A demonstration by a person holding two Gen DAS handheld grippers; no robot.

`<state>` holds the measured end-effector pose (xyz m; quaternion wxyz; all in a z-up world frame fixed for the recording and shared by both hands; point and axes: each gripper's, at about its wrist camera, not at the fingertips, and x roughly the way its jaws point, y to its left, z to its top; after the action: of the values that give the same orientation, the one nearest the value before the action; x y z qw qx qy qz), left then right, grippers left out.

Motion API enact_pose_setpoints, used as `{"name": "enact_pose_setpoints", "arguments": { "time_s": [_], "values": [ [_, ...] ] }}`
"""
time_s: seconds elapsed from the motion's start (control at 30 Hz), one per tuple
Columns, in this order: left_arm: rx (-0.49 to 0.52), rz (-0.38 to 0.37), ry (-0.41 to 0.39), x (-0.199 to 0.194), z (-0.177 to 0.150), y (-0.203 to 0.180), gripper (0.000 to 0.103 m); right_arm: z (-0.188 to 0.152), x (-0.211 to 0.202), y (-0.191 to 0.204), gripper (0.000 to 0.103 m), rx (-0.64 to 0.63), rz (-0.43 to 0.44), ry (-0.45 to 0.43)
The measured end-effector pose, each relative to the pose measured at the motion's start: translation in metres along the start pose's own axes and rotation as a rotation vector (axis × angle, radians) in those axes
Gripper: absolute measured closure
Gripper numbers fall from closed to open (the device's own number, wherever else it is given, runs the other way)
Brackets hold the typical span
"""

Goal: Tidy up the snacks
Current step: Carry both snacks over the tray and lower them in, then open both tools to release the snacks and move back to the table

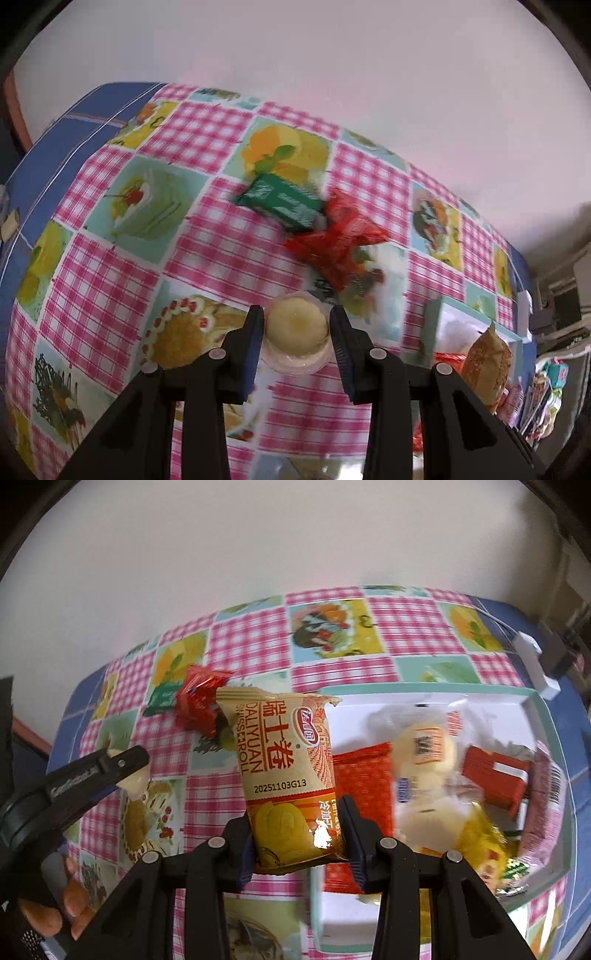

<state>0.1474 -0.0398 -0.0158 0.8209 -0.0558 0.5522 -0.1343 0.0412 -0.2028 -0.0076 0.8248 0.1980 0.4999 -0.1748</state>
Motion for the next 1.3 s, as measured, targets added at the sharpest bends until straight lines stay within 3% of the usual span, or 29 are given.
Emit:
{"name": "enact_pose_setpoints", "arguments": {
  "time_s": [0.27, 0.57, 0.83, 1.03, 1.13, 1.3],
  "values": [
    [0.183, -0.064, -0.004, -0.015, -0.014, -0.072, 0.065, 0.014, -0.021, -0.071, 0.060, 0.147, -0.074, -0.046],
    [0.392, -0.117, 0.067, 0.002, -0.052, -0.144, 0.065, 0.013, -0.022, -0.137, 0.060, 0.300, -0.118, -0.016],
    [0.438, -0.128, 0.135, 0.024, -0.075, -0.161, 0.065, 0.008, -0.016, -0.144, 0.060, 0.325, -0.109, 0.010],
    [0.419, -0.130, 0.186, 0.034, -0.080, -0.161, 0.064, 0.009, -0.011, -0.140, 0.059, 0.305, -0.112, 0.029],
    [0.424, -0.128, 0.180, 0.030, -0.079, -0.160, 0.064, 0.009, -0.010, -0.140, 0.059, 0.305, -0.113, 0.037],
    [0.395, -0.134, 0.176, 0.023, -0.074, -0.155, 0.054, 0.010, -0.011, -0.138, 0.054, 0.291, -0.104, 0.041]
  ]
}}
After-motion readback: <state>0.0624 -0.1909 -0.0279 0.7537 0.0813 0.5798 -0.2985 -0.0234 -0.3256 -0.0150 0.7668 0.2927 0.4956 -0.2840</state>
